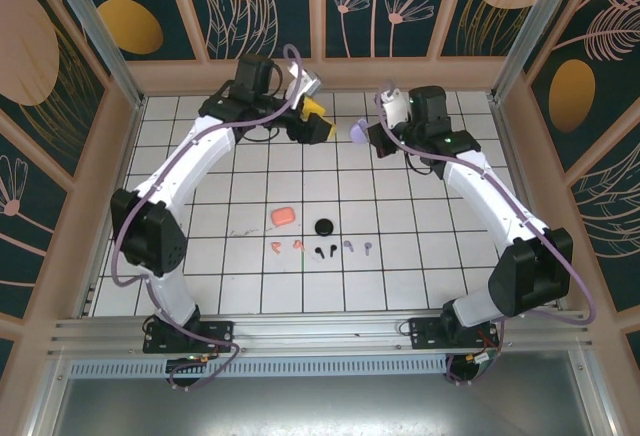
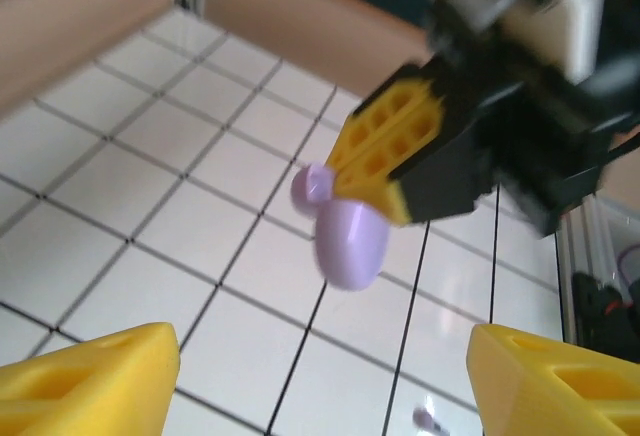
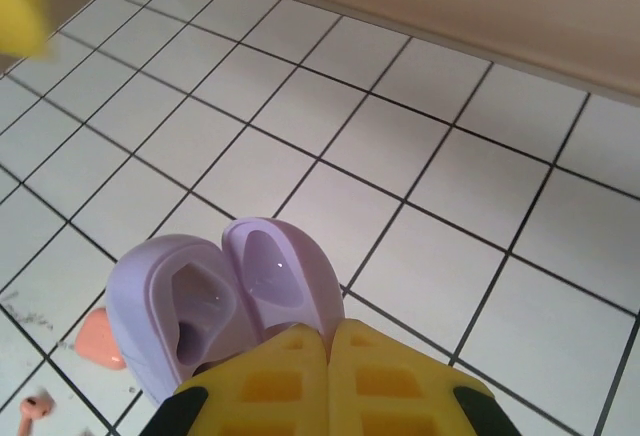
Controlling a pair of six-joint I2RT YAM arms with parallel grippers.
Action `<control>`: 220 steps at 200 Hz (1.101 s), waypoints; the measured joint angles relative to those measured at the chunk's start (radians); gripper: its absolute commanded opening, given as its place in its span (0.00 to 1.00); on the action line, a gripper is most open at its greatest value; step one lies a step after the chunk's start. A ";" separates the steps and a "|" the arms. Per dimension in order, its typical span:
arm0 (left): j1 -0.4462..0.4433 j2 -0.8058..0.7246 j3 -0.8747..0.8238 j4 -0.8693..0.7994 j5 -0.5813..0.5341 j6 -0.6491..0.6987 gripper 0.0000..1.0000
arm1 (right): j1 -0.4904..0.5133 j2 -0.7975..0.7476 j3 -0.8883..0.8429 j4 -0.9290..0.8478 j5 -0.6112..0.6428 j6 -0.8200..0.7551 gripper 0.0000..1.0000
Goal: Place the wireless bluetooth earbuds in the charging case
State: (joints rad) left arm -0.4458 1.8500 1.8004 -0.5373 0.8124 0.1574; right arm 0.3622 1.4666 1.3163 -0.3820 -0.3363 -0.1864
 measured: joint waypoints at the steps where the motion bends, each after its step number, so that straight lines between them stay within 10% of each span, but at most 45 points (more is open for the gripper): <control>1: 0.000 0.003 0.002 -0.006 0.000 0.004 0.71 | 0.001 0.001 0.002 -0.002 0.000 -0.002 0.00; 62: 0.000 0.098 0.093 -0.267 0.073 0.147 0.64 | 0.064 0.030 0.045 -0.052 0.017 -0.093 0.00; 220: 0.002 0.105 0.130 -0.305 0.172 0.175 0.53 | 0.148 0.064 0.091 -0.071 0.027 -0.097 0.00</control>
State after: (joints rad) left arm -0.4438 1.9549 1.9305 -0.8425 0.9840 0.3325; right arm 0.5106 1.5307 1.4075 -0.4534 -0.3096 -0.2829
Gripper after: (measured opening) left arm 0.536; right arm 0.057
